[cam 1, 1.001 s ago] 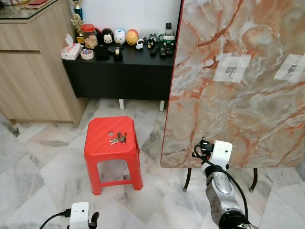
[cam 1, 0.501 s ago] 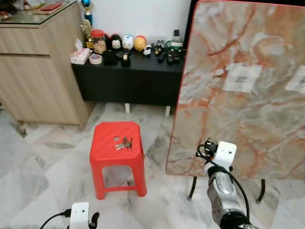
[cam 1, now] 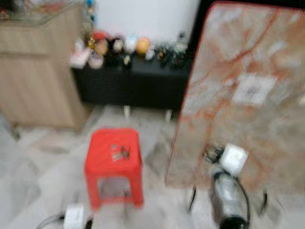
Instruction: Hang keys on a hook
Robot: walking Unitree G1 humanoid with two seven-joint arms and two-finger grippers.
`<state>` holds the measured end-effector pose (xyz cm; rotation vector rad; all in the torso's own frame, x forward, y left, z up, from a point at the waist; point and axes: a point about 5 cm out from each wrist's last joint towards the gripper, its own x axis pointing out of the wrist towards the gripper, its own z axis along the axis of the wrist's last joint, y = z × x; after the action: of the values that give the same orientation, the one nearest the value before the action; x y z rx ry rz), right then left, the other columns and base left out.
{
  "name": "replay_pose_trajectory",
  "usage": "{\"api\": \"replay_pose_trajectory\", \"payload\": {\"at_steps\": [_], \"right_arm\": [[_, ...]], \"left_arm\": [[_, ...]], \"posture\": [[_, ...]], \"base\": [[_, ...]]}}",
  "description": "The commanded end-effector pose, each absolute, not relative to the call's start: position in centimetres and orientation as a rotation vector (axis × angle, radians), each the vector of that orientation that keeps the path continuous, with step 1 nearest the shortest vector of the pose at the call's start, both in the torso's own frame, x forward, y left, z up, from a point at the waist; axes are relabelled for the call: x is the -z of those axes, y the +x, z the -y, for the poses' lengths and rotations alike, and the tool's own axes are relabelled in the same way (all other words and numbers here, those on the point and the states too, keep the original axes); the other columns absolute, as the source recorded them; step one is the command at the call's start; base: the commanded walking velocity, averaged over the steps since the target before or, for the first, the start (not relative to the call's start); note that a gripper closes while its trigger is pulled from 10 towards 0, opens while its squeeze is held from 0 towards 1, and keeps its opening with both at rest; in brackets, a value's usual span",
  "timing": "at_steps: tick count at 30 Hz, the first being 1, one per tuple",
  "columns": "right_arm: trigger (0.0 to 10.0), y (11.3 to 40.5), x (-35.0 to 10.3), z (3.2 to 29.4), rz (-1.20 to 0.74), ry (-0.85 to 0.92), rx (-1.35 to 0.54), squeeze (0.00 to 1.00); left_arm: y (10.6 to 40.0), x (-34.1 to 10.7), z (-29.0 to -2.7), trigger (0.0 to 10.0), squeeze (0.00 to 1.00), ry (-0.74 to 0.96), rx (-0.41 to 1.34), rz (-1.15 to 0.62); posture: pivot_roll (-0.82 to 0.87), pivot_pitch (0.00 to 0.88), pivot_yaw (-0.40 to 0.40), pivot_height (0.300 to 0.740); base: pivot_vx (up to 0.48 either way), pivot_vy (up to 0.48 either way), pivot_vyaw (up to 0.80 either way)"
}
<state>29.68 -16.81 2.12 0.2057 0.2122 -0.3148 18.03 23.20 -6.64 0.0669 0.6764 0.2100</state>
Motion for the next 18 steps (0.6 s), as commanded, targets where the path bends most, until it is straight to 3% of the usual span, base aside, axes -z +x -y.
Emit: {"api": "replay_pose_trajectory", "payload": {"at_steps": [1,10,18], "right_arm": [[10.0,29.4,-2.4,18.8,-0.182,0.184,0.382,0.00],[10.0,30.0,-3.7,20.4,-0.129,0.167,0.468,0.00],[10.0,31.9,-7.7,22.6,0.030,0.005,0.526,0.00]], "left_arm": [[17.9,7.0,-22.2,10.0,0.00,0.055,-0.188,-0.695],[17.9,7.0,-22.2,10.0,0.00,0.060,-0.193,-0.696],[17.6,7.1,-22.4,10.0,0.00,0.064,-0.198,-0.703]], "posture": [[0.00,0.024,-0.067,0.722],[0.00,0.027,-0.070,0.722],[0.00,0.036,-0.066,0.722]], "base": [[0.000,0.000,0.00],[0.000,0.000,0.00],[0.000,0.000,0.00]]}}
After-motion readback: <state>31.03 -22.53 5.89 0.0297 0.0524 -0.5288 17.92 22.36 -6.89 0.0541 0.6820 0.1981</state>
